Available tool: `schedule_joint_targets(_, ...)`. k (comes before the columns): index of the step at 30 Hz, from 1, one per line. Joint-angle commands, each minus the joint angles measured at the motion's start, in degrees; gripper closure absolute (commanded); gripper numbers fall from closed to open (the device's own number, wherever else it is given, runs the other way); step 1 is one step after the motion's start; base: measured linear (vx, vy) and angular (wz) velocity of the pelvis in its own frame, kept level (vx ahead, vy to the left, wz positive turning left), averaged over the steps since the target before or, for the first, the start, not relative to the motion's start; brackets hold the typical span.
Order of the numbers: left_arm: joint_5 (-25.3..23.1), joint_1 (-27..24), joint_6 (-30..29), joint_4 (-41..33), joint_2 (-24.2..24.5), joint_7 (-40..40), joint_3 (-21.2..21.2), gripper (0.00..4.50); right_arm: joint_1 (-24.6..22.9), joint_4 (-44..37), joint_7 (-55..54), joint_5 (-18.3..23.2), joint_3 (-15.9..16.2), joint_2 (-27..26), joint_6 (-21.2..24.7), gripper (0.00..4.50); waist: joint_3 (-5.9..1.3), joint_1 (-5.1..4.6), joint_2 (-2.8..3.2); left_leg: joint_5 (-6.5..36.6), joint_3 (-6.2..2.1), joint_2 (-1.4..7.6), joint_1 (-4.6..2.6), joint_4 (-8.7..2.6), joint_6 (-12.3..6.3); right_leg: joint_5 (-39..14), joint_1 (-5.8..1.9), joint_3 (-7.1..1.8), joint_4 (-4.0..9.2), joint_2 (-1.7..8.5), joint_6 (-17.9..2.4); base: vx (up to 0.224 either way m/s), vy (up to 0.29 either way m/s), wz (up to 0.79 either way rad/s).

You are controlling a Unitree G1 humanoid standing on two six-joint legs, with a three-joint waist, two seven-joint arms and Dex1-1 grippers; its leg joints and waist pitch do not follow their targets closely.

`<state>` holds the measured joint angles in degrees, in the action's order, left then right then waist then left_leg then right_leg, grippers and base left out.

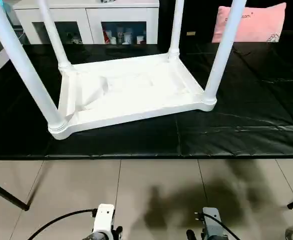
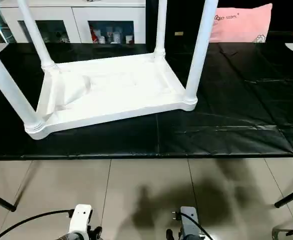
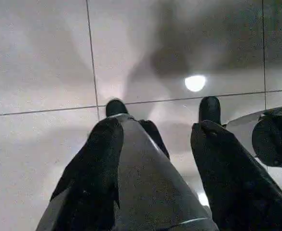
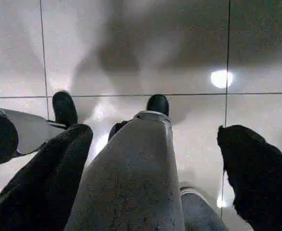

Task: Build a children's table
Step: Rotate leg to tighten

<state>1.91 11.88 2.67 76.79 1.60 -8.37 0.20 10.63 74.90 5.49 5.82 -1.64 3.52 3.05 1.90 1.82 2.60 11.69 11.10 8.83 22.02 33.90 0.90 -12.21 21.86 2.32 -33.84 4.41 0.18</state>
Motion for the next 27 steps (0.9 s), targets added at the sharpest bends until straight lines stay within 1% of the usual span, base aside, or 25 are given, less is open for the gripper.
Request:
schedule_joint_targets(1,-0.4,0.1,-0.3,0.5,0.2,0.0,0.5,1.9,-0.5,0.4,0.0,-0.6,0.1,-0.1,0.4,0.0,-1.58,-0.1,-0.22,20.4,-2.52,5.61,-1.03,-5.54,-1.01,-13.3,-0.88,-2.96,5.09,5.74,-13.6,0.0,0.0,0.0)
schedule_joint_targets(27,-0.4,0.1,-0.3,0.5,0.2,0.0,0.5,1.9,-0.5,0.4,0.0,-0.6,0.1,-0.1,0.4,0.0,-1.58,-0.11,-0.21,20.3,-2.51,5.61,-1.02,-5.55,-1.01,-13.1,-0.88,-2.95,5.08,5.72,-13.6,0.0,0.0,0.0)
